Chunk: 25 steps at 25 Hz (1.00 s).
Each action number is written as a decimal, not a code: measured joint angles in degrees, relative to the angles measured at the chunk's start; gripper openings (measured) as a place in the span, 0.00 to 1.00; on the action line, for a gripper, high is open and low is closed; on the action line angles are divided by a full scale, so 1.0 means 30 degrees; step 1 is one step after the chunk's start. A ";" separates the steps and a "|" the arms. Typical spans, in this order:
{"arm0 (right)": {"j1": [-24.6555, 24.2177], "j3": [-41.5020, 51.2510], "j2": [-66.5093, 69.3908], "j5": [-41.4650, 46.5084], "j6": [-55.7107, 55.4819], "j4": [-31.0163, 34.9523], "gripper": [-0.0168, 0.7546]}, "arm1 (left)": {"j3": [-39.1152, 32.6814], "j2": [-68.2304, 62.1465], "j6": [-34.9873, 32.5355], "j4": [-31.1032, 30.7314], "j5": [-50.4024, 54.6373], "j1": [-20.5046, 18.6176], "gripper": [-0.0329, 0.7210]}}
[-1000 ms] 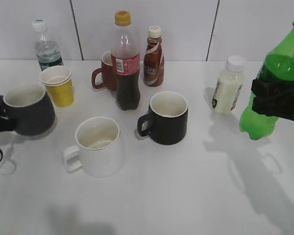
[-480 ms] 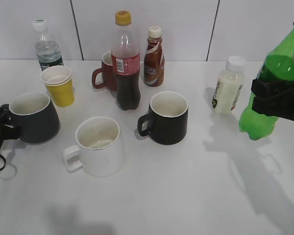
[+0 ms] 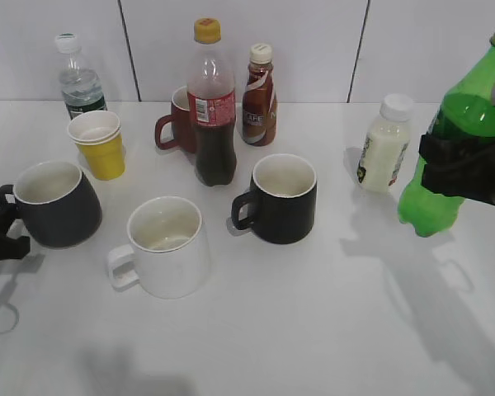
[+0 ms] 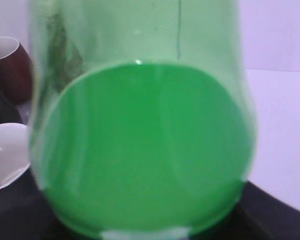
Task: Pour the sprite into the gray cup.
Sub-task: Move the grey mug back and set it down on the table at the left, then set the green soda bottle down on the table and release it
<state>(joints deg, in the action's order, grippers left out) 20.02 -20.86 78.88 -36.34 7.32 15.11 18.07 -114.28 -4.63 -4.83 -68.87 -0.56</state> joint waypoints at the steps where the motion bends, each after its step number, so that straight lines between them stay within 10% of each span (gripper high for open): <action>1: 0.0000 0.0000 0.0023 0.0000 -0.0020 -0.0058 0.55 | -0.0247 0.0014 0.0000 -0.0126 -0.0047 0.0000 0.34; 25: 0.0000 0.0560 0.7975 -0.9536 -0.2441 -0.3331 0.55 | -0.2244 0.7573 0.1543 -0.0605 0.0046 0.0000 0.36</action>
<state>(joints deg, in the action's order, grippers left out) 20.02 -19.18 102.80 -64.95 0.00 5.11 11.34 -91.56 0.00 -6.65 -68.73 -0.56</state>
